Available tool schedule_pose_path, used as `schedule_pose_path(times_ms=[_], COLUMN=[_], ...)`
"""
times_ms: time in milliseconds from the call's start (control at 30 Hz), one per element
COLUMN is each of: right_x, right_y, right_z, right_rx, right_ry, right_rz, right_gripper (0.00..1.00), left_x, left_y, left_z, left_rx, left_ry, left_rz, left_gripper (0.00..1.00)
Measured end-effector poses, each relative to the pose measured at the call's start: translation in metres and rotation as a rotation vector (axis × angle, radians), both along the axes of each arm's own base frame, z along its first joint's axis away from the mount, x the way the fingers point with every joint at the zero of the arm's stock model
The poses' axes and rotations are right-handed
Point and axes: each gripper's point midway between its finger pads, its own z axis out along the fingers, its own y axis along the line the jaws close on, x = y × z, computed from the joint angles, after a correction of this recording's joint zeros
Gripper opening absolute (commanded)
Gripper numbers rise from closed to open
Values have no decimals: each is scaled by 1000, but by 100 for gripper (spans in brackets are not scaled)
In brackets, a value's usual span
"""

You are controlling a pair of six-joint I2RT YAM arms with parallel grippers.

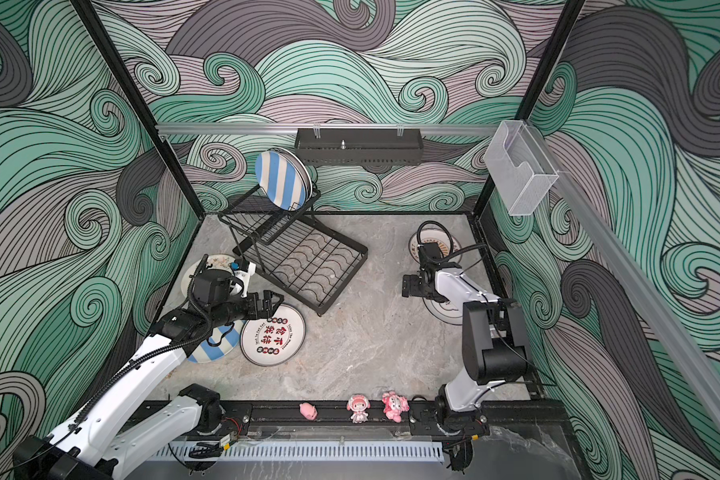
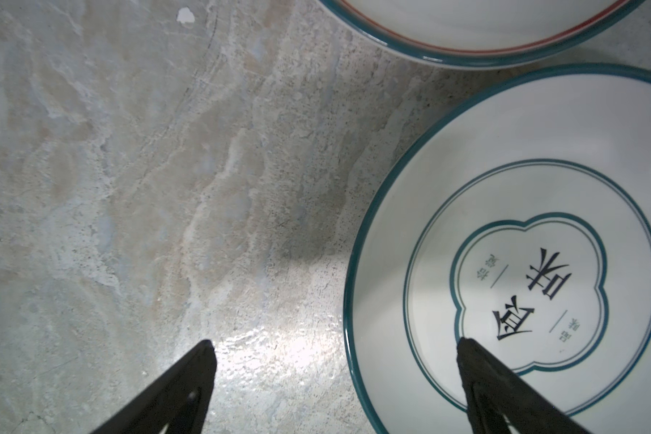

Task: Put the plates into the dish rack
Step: 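Move the right gripper over the green-rimmed white plate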

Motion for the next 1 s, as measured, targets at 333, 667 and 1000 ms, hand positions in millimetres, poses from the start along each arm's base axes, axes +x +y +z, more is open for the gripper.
schedule_pose_path(times_ms=[333,667,1000], right_x=[-6,2,-3], right_y=[-1,11,32], right_z=[-28,-25,-18], right_rx=[48,117,259], right_ry=[89,80,20], right_rz=[-12,6,23], right_gripper=[100,98,94], left_x=[1,0,-1], left_y=[-1,-1,0], left_z=[-3,-3,-6], left_rx=[-1,-1,6], left_ry=[12,11,23], left_rz=[-4,-4,-2], left_gripper=[99,99,99])
